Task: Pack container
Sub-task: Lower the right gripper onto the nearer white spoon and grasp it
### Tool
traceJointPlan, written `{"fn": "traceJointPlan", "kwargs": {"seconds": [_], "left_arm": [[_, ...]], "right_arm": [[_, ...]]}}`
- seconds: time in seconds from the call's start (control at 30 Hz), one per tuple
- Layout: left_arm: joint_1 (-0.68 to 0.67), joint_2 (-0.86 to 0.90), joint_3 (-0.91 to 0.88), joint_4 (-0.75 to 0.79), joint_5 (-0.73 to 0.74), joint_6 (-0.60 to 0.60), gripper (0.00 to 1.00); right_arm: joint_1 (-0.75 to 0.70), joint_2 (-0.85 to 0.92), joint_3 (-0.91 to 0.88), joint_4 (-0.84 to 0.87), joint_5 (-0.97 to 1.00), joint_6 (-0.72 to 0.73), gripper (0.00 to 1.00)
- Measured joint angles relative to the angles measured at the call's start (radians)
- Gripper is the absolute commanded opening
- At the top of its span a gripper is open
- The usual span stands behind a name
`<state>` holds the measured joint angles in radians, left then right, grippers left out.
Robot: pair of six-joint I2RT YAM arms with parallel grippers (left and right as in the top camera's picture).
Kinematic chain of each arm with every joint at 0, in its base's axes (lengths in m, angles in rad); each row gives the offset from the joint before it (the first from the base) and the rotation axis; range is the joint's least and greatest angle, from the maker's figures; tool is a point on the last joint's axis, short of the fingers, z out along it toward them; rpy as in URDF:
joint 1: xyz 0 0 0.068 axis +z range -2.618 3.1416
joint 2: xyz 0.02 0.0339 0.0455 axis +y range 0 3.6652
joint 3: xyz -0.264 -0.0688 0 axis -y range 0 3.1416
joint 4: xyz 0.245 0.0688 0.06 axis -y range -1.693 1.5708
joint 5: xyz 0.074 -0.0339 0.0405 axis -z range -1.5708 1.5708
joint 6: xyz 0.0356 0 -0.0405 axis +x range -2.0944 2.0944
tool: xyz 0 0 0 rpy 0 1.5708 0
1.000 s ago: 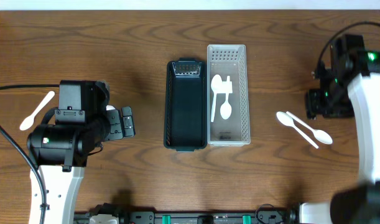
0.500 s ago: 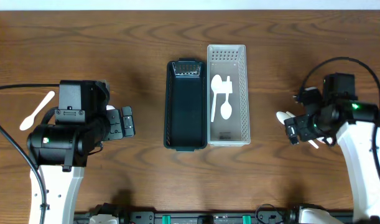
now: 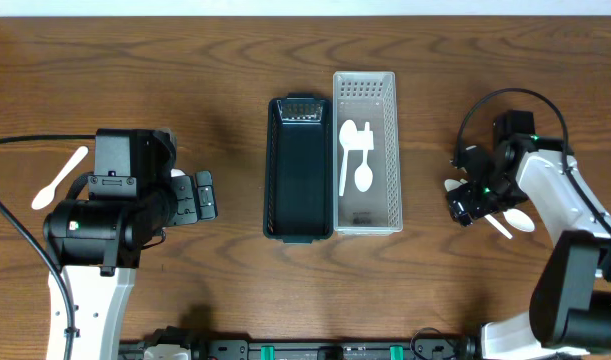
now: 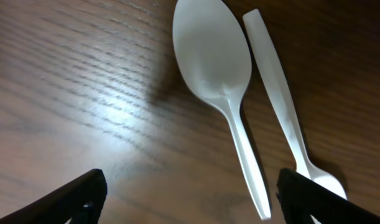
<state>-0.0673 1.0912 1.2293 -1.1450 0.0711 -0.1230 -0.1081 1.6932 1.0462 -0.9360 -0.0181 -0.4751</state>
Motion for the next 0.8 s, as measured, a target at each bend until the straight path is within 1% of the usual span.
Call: {"fn": "traceJointPlan", "kwargs": {"seconds": [0.43,0.5,0.8], "left_arm": [[0.0,0.0,0.0,0.0,0.0,0.0,0.98],[0.0,0.0,0.0,0.0,0.0,0.0,0.98],[0.0,0.0,0.0,0.0,0.0,0.0,0.98]], "right_arm": [[0.0,0.11,0.0,0.05,0.01,-0.005,0.77],[0.0,0.122,0.0,0.054,0.01,-0.005,0.73],[0.0,0.127,0.0,0.063,0.013,-0.004,0.38]]}}
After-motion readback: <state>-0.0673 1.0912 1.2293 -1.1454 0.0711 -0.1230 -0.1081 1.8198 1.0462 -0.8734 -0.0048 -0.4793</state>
